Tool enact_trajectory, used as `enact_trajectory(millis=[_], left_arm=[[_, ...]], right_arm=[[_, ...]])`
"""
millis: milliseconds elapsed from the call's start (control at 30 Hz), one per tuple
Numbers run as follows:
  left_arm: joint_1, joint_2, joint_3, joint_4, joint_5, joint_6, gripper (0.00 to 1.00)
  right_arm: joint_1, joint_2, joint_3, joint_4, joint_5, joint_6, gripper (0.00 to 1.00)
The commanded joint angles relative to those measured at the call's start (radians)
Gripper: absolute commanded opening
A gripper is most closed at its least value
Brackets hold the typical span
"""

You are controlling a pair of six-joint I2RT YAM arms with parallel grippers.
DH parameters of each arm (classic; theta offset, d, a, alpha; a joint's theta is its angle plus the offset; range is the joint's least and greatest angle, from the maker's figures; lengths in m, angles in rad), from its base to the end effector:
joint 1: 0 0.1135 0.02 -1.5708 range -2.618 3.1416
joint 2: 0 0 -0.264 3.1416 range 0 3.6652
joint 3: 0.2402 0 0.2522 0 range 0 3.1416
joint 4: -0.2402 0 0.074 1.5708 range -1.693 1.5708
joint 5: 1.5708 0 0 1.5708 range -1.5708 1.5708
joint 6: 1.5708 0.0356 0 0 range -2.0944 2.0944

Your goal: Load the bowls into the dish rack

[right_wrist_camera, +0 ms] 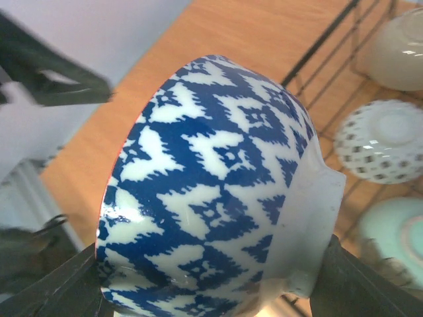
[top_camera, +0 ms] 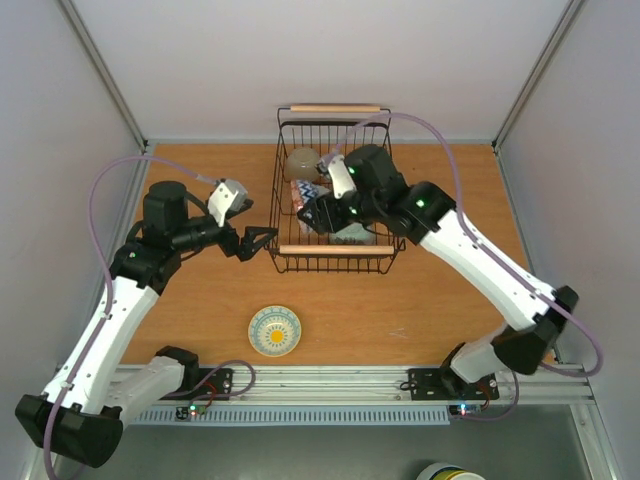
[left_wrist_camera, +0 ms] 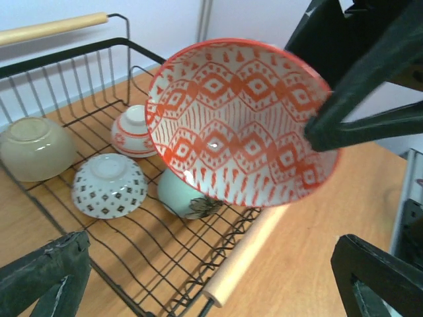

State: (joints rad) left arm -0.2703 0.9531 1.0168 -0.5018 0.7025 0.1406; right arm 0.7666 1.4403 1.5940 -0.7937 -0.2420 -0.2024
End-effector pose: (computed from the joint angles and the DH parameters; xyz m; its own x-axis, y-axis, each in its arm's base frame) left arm 0.1860 -0.0754 0.3613 -0.2972 0.1933 -0.9350 0.8174 0.5577 -0.1445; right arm 0.2142 0.2181 0.4072 -0.2582 -0.5196 -0.8145 -0.8818 0.4711 -0.0210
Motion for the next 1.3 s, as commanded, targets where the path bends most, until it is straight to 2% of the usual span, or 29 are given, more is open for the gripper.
enact_trajectory(millis=[0, 233, 367, 800, 1267], left_arm=[[-0.002, -0.011, -0.008, 0.080, -0.119, -0.035, 0.99], [-0.001, -0.004, -0.011, 0.085, -0.136, -0.039, 0.99], [-0.001, 0.000, -0.012, 0.086, -0.132, -0.037, 0.99], [-0.002, 0.003, -0.014, 0.092, -0.147, -0.044, 0.99], [-0.002, -0.002, -0.015, 0.095, -0.155, -0.044, 0.99]], right_arm=[[-0.003, 0.166, 0.161, -0.150, 0.249, -0.096, 0.01], [0.030, 0.426, 0.378, -0.283, 0.503, -0.160, 0.01], [0.036, 0.523, 0.469, -0.334, 0.570, -0.191, 0.01], [0.044, 0.766, 0.663, -0.541, 0.531, -0.278, 0.01], [0.055, 0.898, 0.712, -0.619, 0.523, -0.290, 0.03]])
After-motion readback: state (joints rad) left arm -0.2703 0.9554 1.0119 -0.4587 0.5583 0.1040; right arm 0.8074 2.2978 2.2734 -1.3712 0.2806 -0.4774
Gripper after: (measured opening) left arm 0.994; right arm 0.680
